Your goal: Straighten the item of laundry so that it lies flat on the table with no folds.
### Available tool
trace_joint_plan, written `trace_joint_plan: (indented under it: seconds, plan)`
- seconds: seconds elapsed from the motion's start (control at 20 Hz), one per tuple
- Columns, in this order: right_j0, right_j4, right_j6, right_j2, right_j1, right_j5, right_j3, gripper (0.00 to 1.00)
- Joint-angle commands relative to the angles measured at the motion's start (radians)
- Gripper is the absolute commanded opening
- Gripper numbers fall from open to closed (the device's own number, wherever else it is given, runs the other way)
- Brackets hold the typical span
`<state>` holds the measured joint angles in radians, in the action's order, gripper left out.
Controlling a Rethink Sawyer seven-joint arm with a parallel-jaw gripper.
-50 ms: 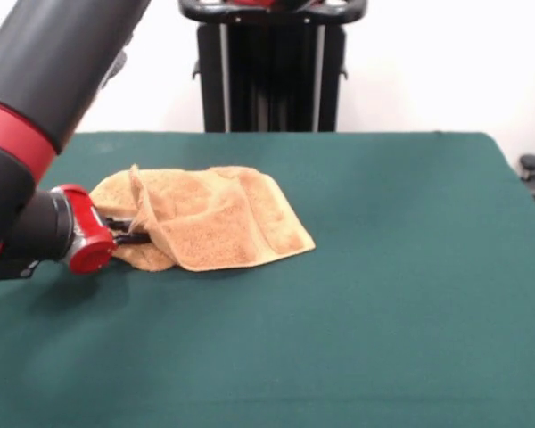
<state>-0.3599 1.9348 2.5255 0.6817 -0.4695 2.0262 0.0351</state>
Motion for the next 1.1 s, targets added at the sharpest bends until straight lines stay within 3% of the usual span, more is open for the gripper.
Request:
trace_joint_plan:
  seconds: [0.05,0.35,1.1]
  plan:
    - [0.018,-0.091,0.212,0.007,-0.034,-0.331,-0.073,0.00]
    - [0.011,-0.095,0.195,0.040,-0.038,-0.352,-0.090,0.00]
    - [-0.082,-0.202,0.183,0.129,-0.101,-0.407,-0.272,0.00]
